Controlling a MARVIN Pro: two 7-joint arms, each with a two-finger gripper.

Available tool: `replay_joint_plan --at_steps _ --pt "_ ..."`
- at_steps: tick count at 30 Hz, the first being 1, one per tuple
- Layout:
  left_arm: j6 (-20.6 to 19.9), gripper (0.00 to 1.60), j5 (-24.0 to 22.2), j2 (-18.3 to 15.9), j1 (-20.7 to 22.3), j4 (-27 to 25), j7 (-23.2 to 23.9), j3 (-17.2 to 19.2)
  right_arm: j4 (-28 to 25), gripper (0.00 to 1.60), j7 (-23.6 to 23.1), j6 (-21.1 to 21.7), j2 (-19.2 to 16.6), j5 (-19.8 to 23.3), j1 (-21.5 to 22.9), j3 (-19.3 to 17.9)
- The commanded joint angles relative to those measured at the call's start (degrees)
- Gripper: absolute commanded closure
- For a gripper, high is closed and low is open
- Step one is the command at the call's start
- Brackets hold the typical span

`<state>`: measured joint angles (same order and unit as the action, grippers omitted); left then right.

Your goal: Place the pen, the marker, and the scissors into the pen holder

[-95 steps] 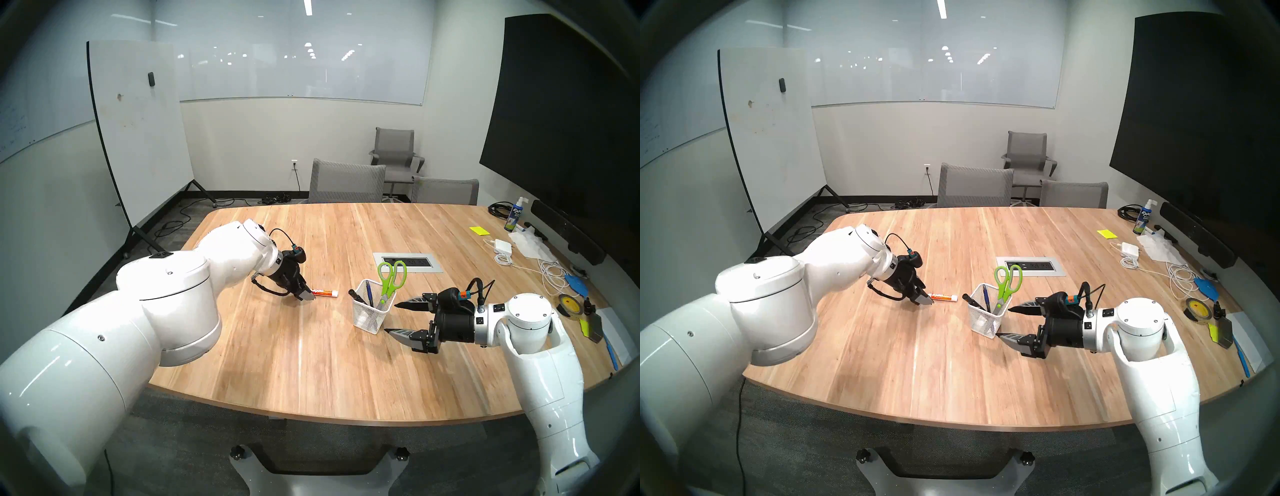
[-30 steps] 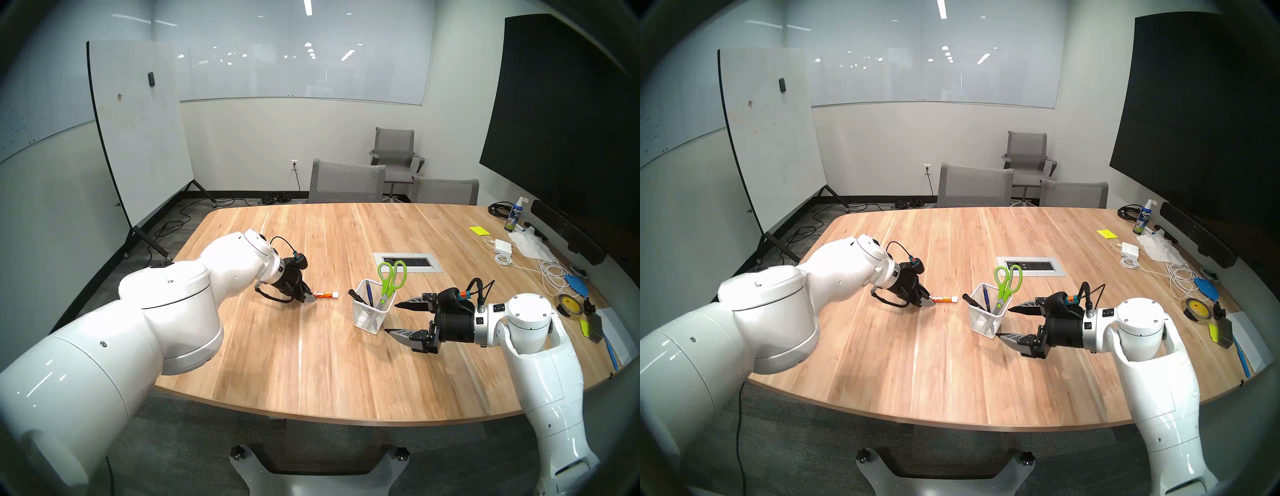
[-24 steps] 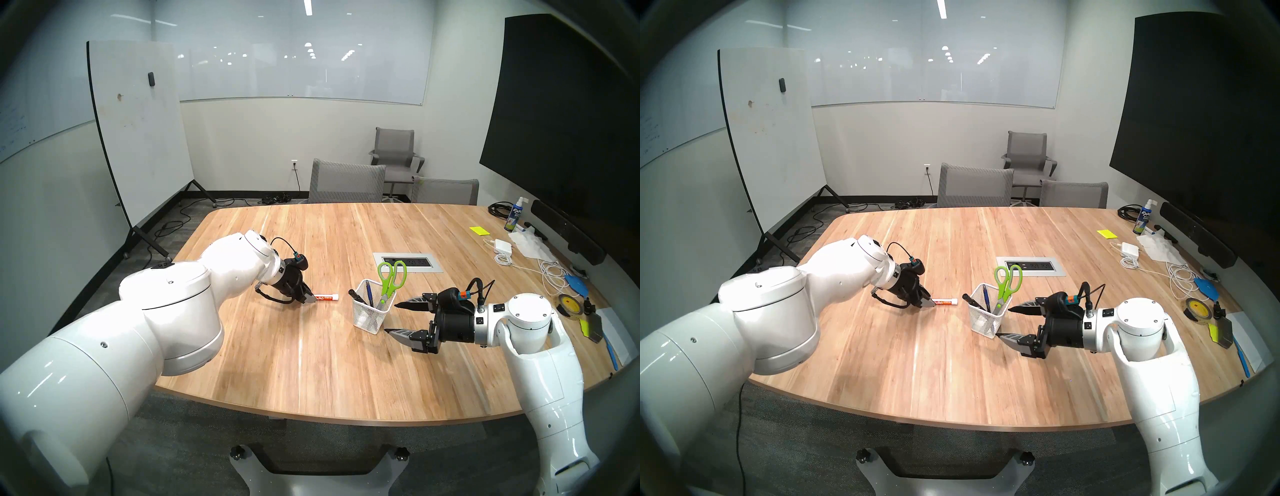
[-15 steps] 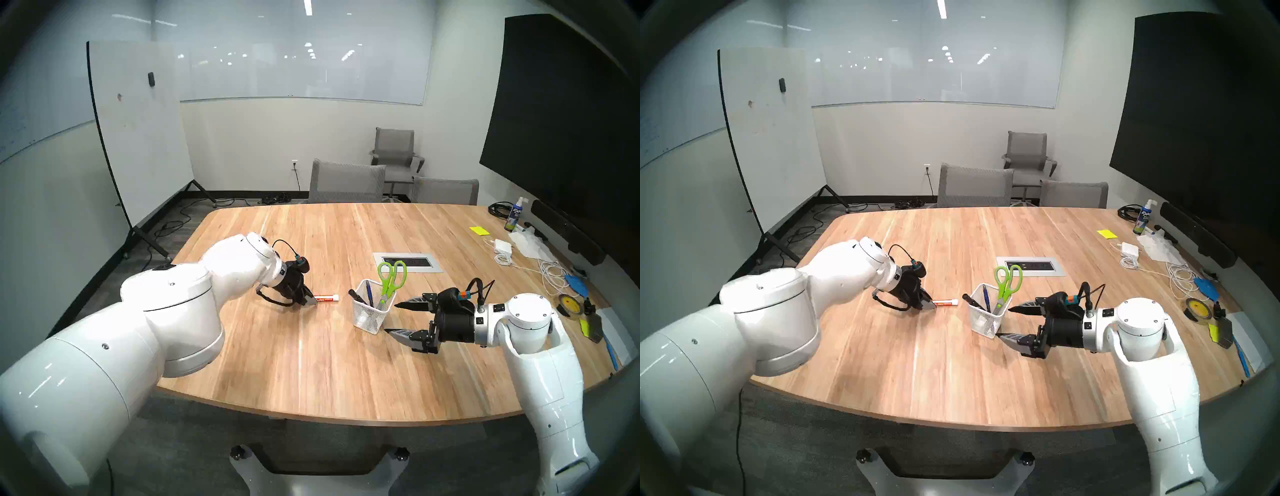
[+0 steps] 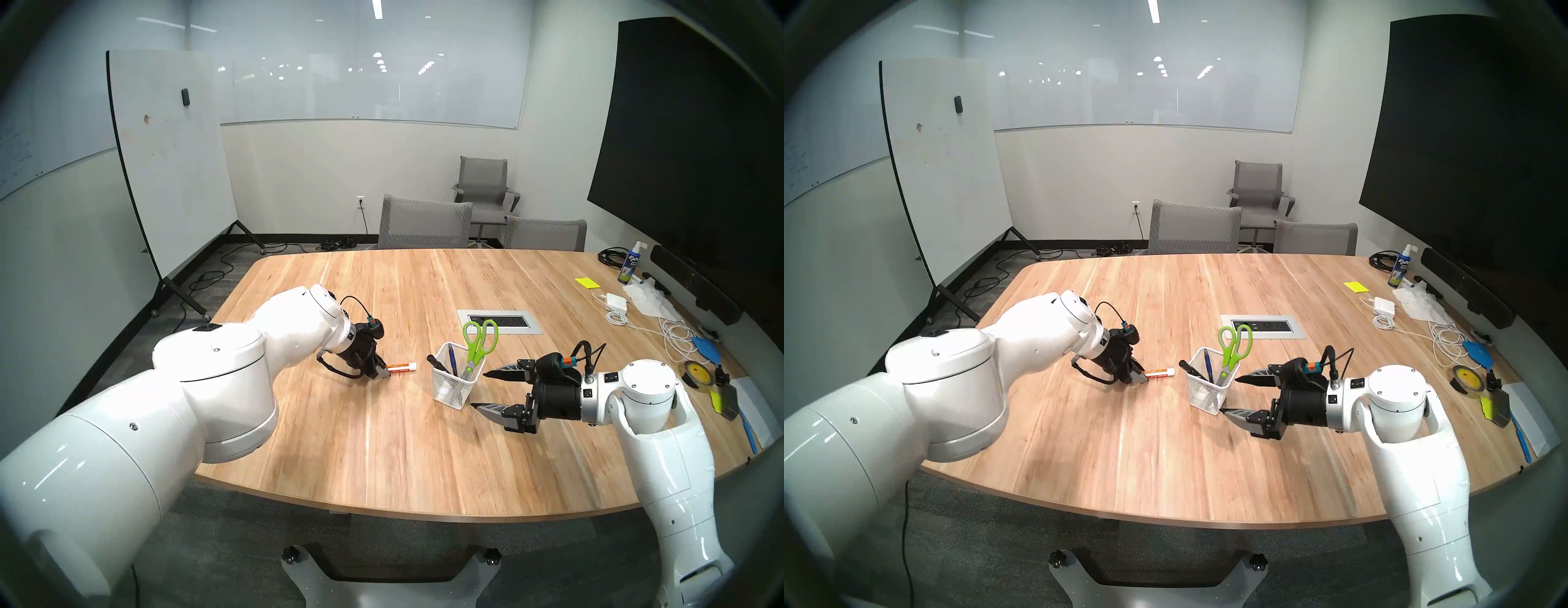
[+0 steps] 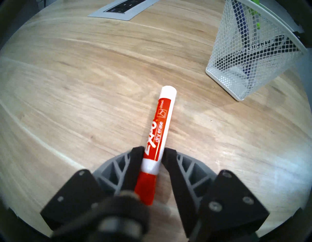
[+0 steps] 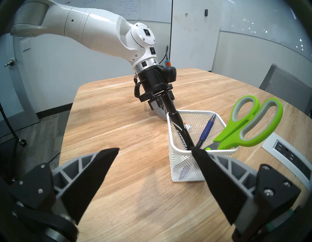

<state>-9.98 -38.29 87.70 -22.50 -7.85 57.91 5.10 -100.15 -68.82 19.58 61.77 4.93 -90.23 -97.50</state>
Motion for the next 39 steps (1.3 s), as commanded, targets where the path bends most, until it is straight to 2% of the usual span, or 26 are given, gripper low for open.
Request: replay_joint_plan --at_steps 1,10,17,23,31,39 --pt "-0.1 1.6 0.5 1.8 -1.5 -0.7 0.8 -0.7 -0.7 0.0 0.0 0.0 0.1 0.2 0.6 -0.1" --pt "2.2 1.6 -0.5 1.9 -0.8 -1.9 3.5 0.4 -0.8 0.0 0.0 0.1 0.1 0.2 0.6 -0.1" --pt "5.3 1.6 -1.2 0.9 -0.2 -2.8 9.5 1.5 -0.9 0.0 0.0 0.2 0.1 0.2 0.5 -0.2" --pt "6.0 1.6 -1.9 -1.8 -0.5 -4.0 12.7 2.4 -0.9 0.0 0.0 0.2 0.1 0.2 0.5 -0.2" --pt "5.3 1.6 -1.9 -4.2 -0.8 -6.8 13.2 2.7 -0.9 0.0 0.0 0.2 0.1 0.2 0.5 -0.2" --pt "4.8 1.6 -2.3 -8.1 -0.3 -11.1 14.2 3.4 -0.9 0.0 -0.1 0.2 0.1 0.2 0.6 -0.2"
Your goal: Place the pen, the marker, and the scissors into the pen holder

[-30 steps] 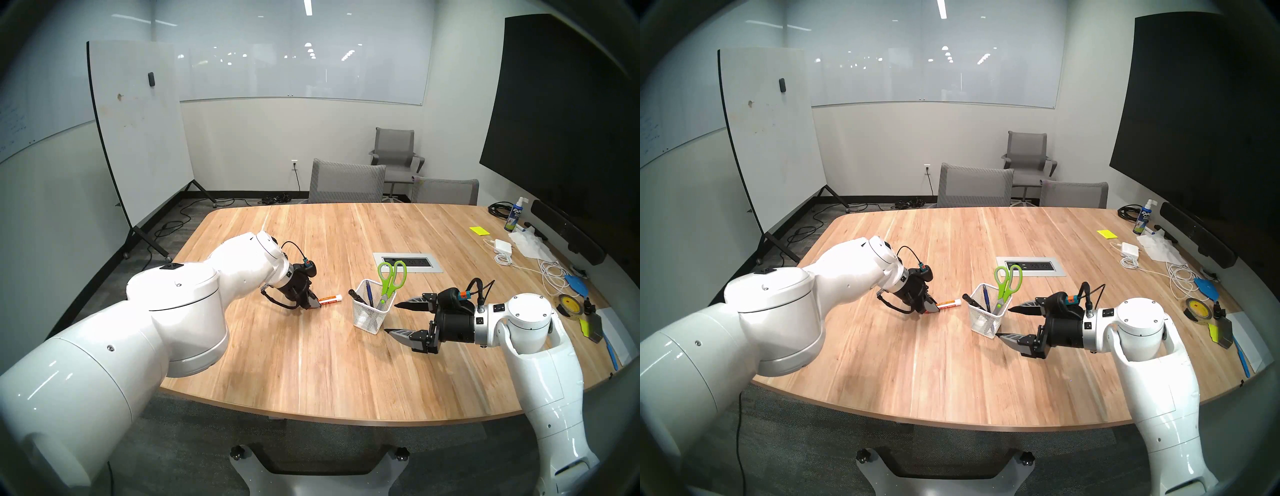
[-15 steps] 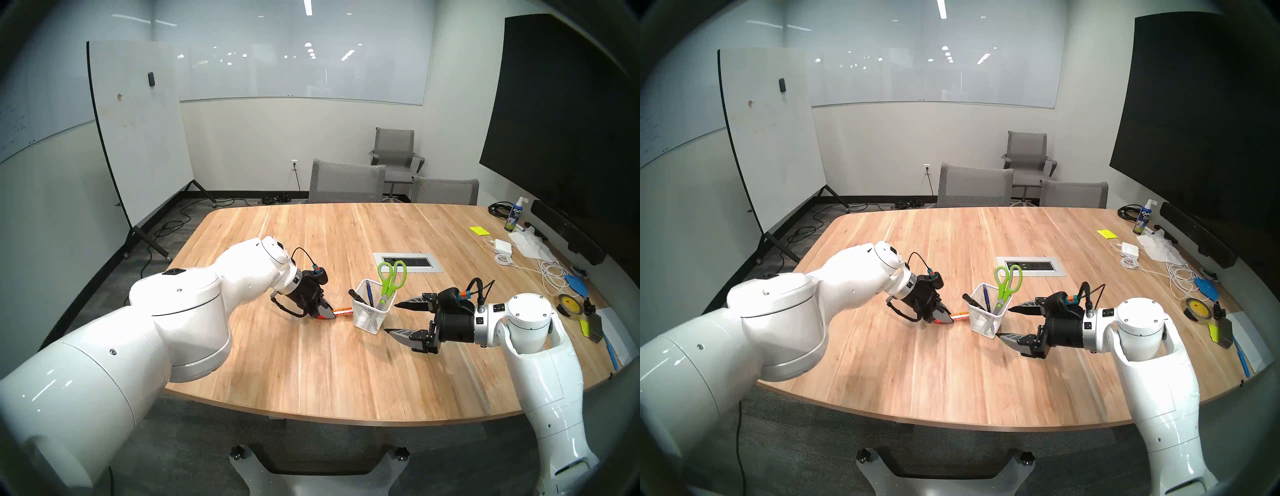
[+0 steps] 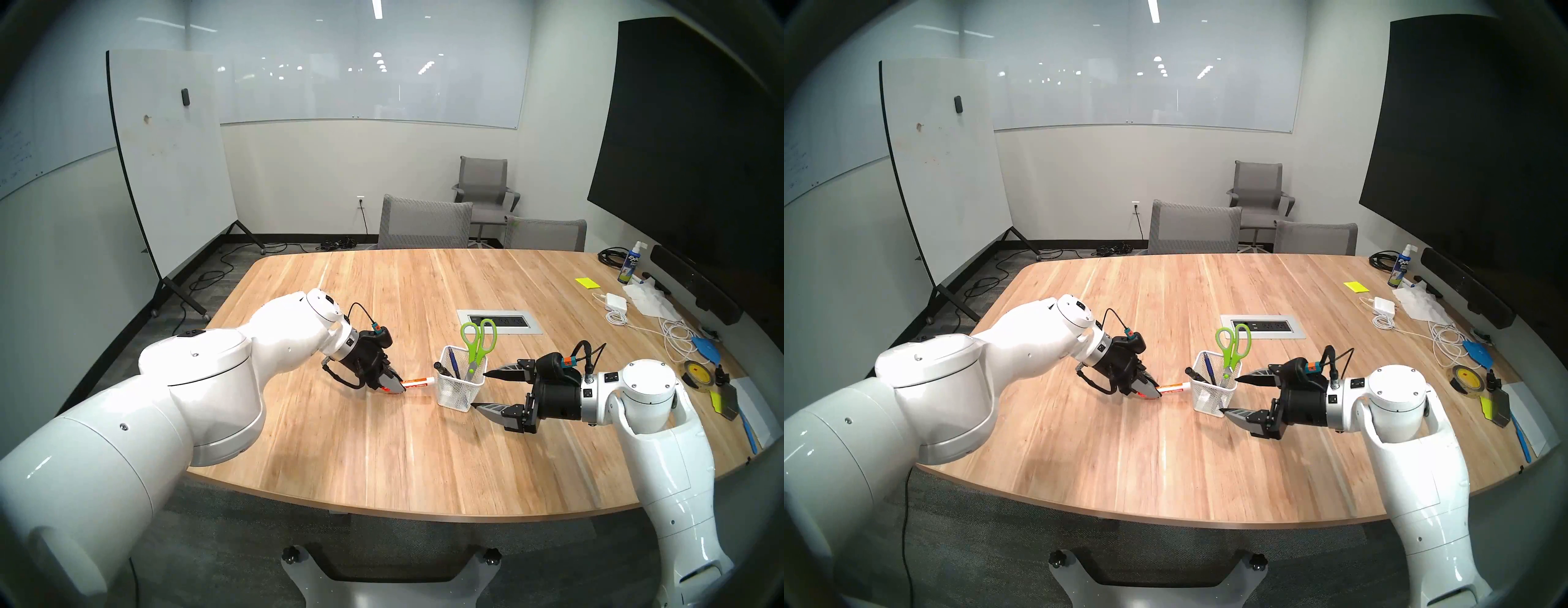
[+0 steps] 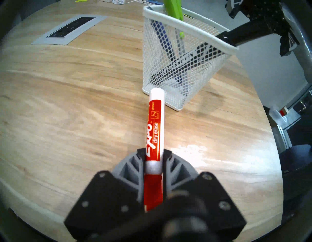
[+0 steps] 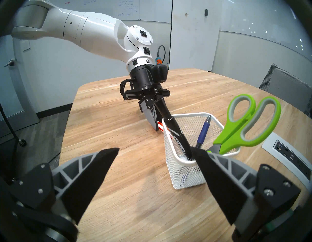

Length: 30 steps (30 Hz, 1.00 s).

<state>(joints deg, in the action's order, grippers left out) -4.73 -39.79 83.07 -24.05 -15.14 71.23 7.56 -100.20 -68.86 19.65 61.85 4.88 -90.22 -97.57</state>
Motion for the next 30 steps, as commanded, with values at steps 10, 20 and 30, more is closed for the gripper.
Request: replay_joint_plan --at_steps 10,20,30 --pt "-0.7 1.6 -1.4 -7.5 1.6 -12.6 2.9 1.9 -0.7 0.0 -0.1 0.0 0.1 0.2 0.6 -0.1" --pt "-2.3 1.6 -2.2 -13.7 0.6 -22.1 3.9 2.8 -0.6 0.0 -0.1 -0.1 0.1 0.2 0.6 -0.1" --pt "-4.5 1.6 -3.4 -21.7 -1.3 -32.6 3.7 3.5 -0.6 0.0 -0.1 -0.1 0.1 0.1 0.6 -0.1"
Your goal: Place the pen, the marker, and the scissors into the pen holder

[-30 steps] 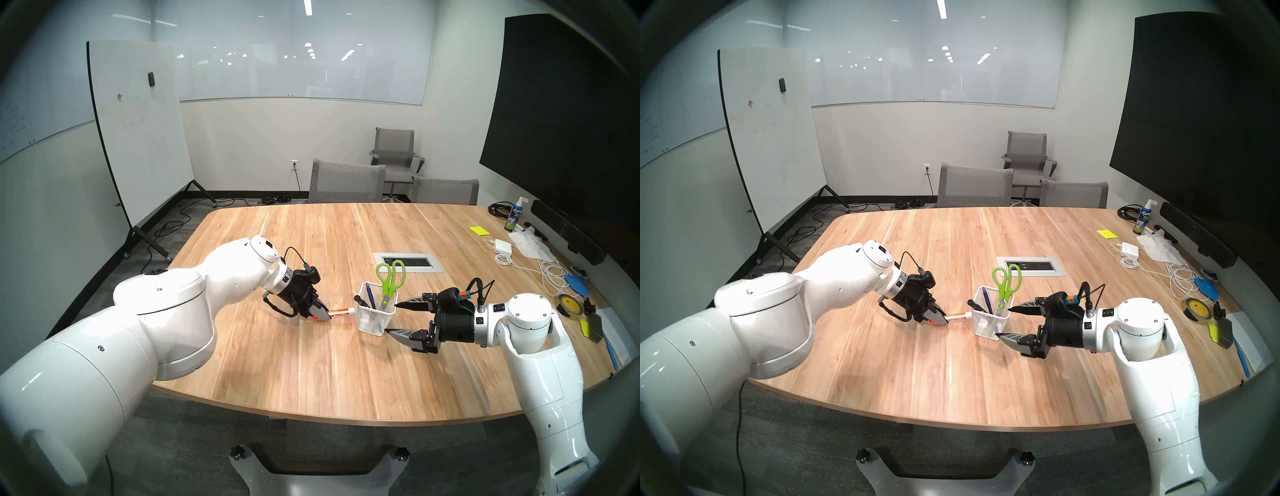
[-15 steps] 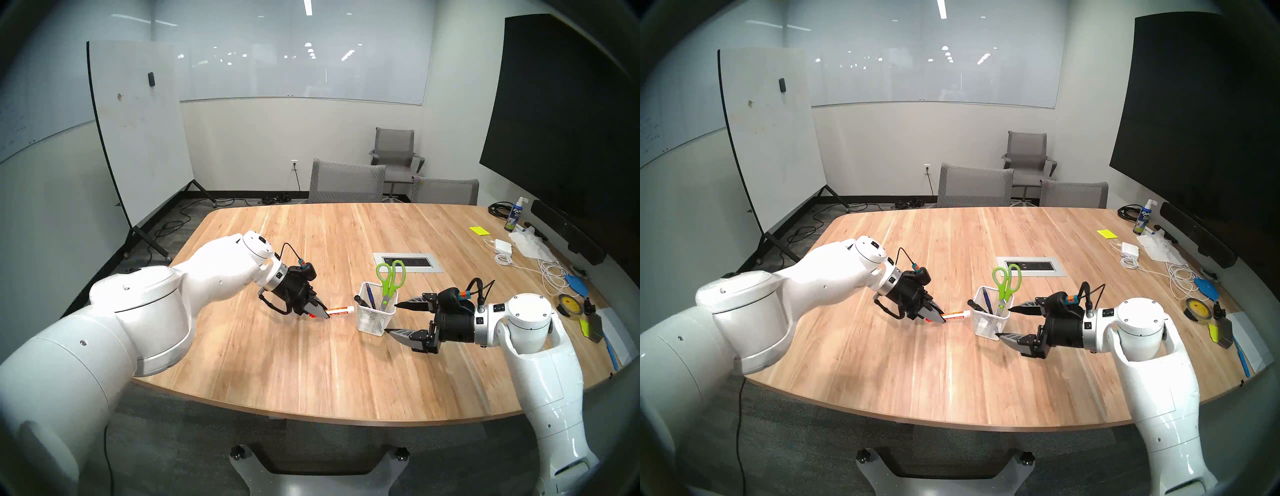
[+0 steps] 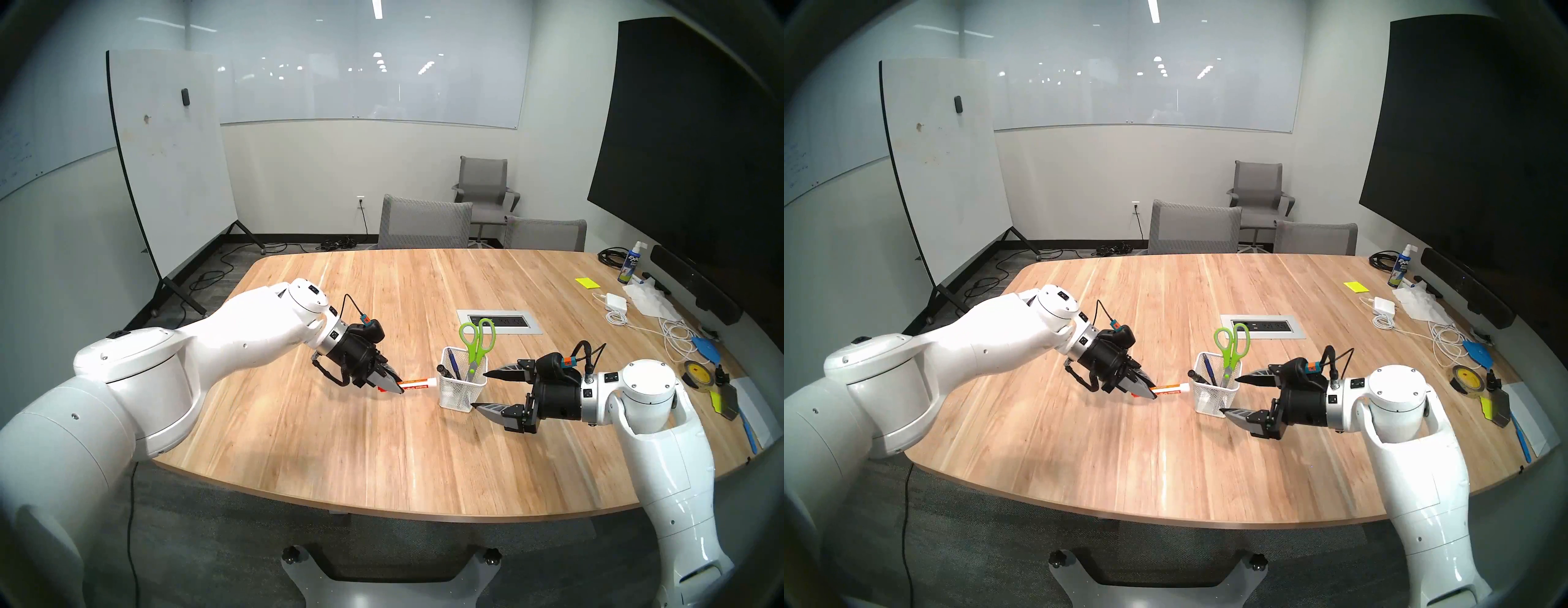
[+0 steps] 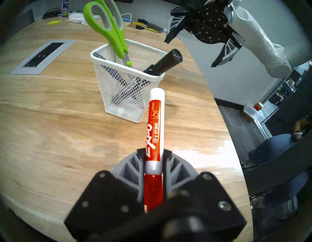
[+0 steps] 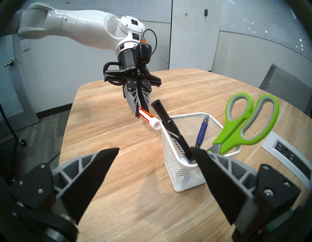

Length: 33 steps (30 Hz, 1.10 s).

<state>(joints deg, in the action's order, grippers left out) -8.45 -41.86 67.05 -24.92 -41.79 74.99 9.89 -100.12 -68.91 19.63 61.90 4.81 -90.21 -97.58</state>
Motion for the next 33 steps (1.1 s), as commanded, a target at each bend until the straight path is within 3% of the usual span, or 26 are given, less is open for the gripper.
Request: replay_joint_plan --at_steps 1,15,33 --pt "-0.7 1.6 -1.5 -5.9 -0.4 -6.8 -0.1 1.4 -0.7 0.0 0.0 -0.1 0.0 0.2 0.6 -0.1" --pt "1.3 1.6 -4.3 -7.9 -2.0 -19.3 -2.1 4.8 -0.6 0.0 -0.1 -0.1 0.1 0.1 0.6 -0.1" --pt "3.4 1.6 -7.3 -14.1 -8.9 -35.6 -15.9 8.1 -0.7 0.0 -0.1 0.0 0.1 0.1 0.6 -0.1"
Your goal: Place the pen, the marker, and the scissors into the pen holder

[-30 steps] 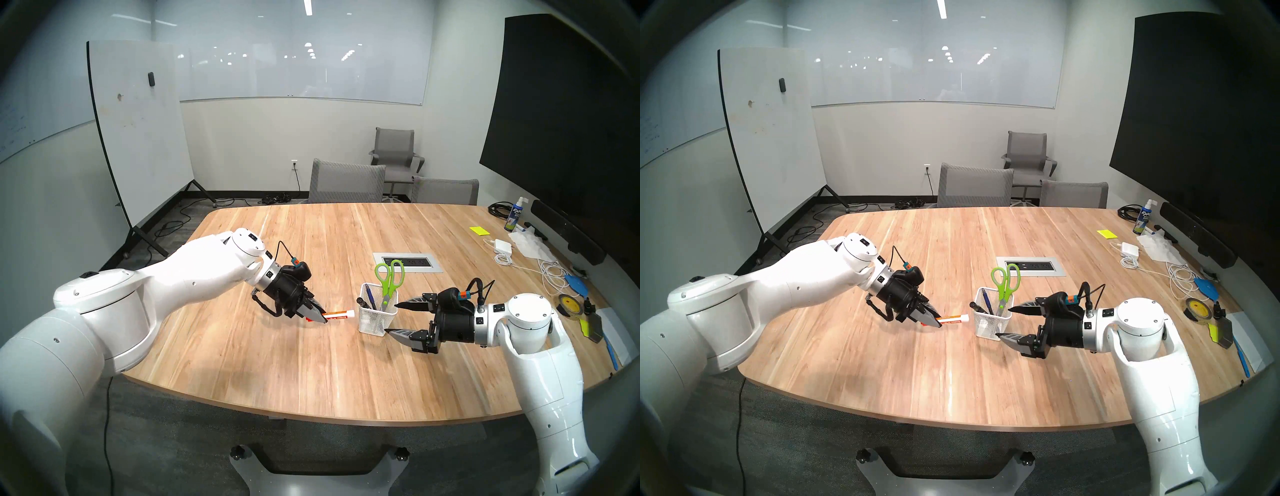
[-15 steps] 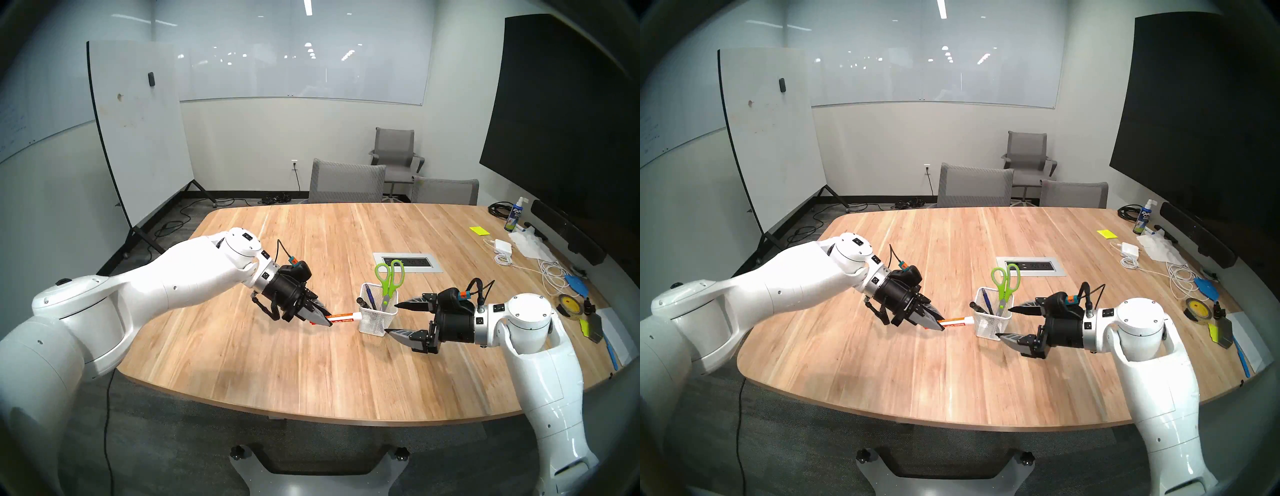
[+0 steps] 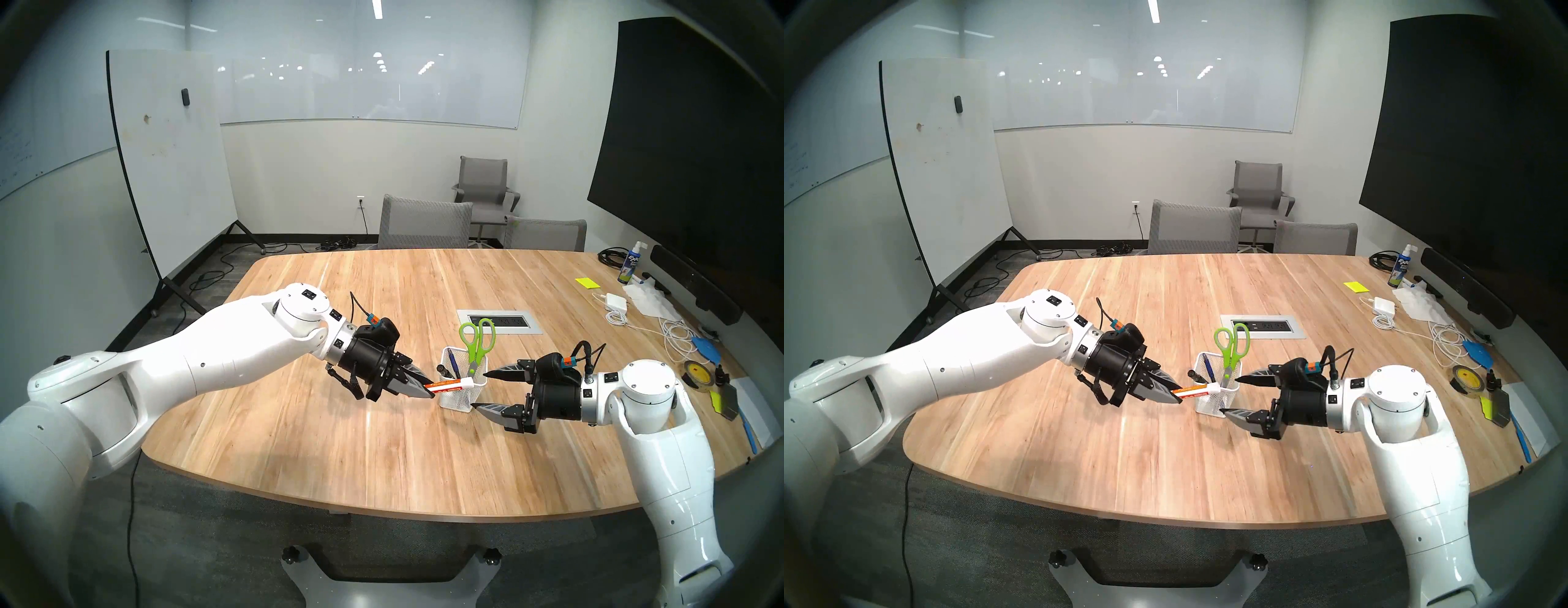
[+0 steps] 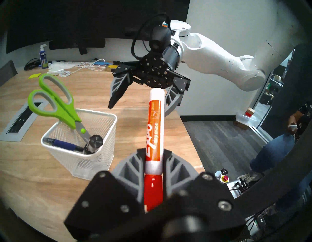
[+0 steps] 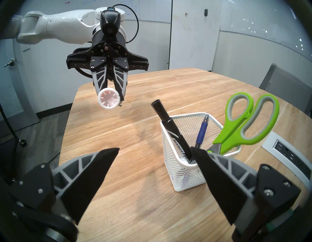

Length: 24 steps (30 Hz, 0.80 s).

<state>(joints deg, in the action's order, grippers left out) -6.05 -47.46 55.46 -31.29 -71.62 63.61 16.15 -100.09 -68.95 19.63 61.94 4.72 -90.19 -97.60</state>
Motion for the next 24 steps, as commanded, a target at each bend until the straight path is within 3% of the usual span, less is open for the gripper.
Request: replay_joint_plan --at_steps 1,2,3,5,13,21,23,24 --pt "1.1 1.6 -1.7 -3.1 -3.0 -7.0 -5.8 2.0 -0.8 0.0 -0.1 0.0 0.1 0.2 0.6 -0.1" --pt "1.2 1.6 -1.8 -3.3 -3.4 -7.8 -6.6 2.1 -0.8 0.0 -0.1 0.0 0.1 0.2 0.6 -0.1" --pt "0.9 1.6 -1.8 -5.4 -4.5 -12.1 -9.7 2.5 -0.8 0.0 -0.1 0.0 0.1 0.2 0.6 -0.1" --pt "1.7 1.6 -2.2 -4.3 -4.6 -10.0 -9.3 2.5 -0.8 0.0 -0.1 0.0 0.1 0.2 0.6 -0.1" --pt "2.8 1.6 -2.3 -8.0 -8.6 -18.1 -18.3 3.0 -0.8 0.0 -0.1 0.0 0.1 0.2 0.6 -0.1" --pt "3.7 1.6 -2.1 -11.0 -11.3 -22.9 -24.3 3.0 -0.9 0.0 -0.1 0.0 0.1 0.2 0.6 -0.1" --pt "3.3 1.6 -1.7 -13.1 -12.3 -26.7 -28.1 3.2 -0.9 0.0 -0.1 0.1 0.1 0.2 0.6 -0.2" --pt "3.8 1.6 -1.8 -12.7 -12.3 -25.9 -28.0 3.1 -0.9 0.0 -0.1 0.1 0.1 0.2 0.6 -0.2"
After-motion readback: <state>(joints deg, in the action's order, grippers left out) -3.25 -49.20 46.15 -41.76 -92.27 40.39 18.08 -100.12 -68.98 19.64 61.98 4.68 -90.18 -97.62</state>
